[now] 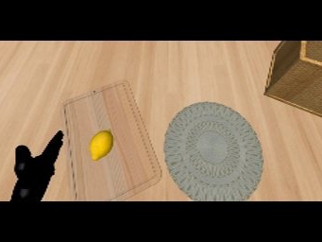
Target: Pick the pear from the placemat and place it in the basket
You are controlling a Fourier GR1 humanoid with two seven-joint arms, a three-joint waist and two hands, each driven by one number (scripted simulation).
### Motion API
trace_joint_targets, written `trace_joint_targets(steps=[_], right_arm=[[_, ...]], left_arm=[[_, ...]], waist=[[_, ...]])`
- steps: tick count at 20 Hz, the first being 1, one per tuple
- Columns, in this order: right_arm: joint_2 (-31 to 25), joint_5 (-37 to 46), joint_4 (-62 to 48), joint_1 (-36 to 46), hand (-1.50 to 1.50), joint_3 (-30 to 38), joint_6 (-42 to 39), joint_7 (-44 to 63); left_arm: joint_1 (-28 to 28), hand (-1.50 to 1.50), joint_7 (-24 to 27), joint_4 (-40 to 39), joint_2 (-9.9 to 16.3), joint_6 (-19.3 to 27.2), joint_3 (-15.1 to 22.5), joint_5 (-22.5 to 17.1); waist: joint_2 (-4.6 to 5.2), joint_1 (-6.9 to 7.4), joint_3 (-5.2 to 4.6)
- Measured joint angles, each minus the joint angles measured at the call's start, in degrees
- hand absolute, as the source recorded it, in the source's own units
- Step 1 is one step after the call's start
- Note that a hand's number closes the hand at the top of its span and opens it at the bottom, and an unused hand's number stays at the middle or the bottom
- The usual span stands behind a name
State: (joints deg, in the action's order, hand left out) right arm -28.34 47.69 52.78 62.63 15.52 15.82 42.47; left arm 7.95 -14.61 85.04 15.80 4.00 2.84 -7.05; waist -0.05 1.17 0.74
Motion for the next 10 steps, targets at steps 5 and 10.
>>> trace_joint_targets(steps=[5, 10], right_arm=[[0.14, -5.68, -4.55, -1.90, 1.50, 5.54, 4.76, -6.68], [-0.49, -10.38, -9.36, -4.04, 1.50, 9.59, 7.75, -14.72]], left_arm=[[-0.26, 0.00, -0.23, 0.02, -0.26, -0.14, 0.14, 0.72], [-0.24, 0.00, -0.05, 0.06, -0.80, 0.19, 0.21, 1.78]], waist=[[0.05, 0.03, 0.04], [0.04, 0.10, 0.06]])
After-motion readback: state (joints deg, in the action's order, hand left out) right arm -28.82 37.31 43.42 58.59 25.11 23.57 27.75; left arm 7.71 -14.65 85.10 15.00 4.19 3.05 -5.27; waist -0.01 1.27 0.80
